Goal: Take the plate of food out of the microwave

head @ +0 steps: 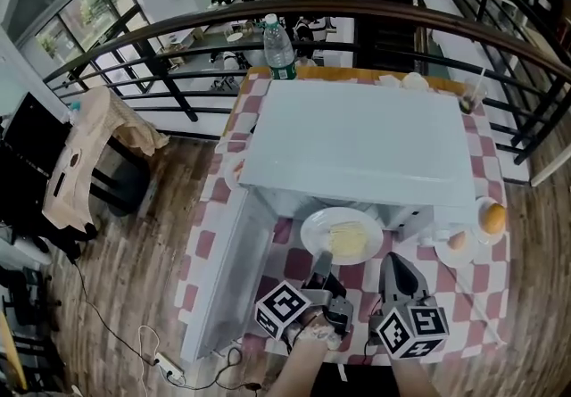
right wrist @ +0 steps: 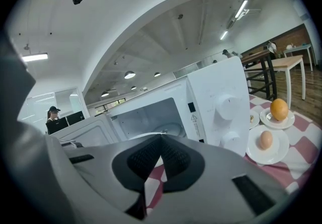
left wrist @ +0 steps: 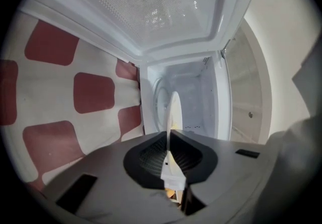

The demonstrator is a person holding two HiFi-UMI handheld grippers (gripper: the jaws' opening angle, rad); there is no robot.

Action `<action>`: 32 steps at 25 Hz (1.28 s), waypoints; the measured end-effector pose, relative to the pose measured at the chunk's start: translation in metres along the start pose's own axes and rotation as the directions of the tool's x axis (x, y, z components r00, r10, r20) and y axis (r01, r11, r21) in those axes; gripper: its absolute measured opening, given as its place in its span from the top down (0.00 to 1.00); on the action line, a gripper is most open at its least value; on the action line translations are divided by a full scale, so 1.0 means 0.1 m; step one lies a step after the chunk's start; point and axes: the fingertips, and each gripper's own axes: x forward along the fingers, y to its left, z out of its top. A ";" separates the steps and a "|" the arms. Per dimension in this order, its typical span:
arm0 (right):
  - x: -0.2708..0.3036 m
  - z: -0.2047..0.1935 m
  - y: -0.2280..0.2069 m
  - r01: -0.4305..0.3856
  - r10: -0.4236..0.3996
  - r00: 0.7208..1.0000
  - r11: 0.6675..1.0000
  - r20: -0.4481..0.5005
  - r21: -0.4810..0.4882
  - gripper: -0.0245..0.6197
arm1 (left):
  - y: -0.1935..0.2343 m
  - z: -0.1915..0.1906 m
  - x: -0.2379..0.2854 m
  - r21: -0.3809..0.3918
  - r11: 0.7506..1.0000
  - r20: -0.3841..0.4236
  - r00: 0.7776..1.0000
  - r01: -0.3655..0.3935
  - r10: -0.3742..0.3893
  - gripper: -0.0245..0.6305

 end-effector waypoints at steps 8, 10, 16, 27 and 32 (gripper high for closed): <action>-0.01 0.11 0.05 -0.022 0.022 1.000 1.000 0.015 -0.019 0.98 | -0.14 -0.06 -0.07 0.021 1.000 -0.002 1.000 0.022 -0.022 0.91; 0.00 0.14 0.05 -0.025 0.026 0.999 0.999 0.021 -0.023 0.98 | -0.17 -0.06 -0.07 0.030 0.999 -0.001 1.000 0.027 -0.027 0.91; -0.01 0.15 0.03 -0.023 0.023 0.999 1.000 0.029 -0.015 0.98 | -0.19 -0.09 -0.07 0.042 0.999 -0.007 1.000 0.028 -0.027 0.91; -0.03 0.20 0.02 -0.007 0.008 0.999 1.000 0.041 -0.023 0.98 | -0.22 -0.11 -0.06 0.035 0.999 -0.018 0.999 0.038 -0.038 0.91; -0.03 0.20 0.06 -0.013 0.015 0.999 0.999 0.040 -0.029 0.98 | -0.22 -0.10 -0.07 0.038 0.999 -0.015 0.999 0.038 -0.037 0.91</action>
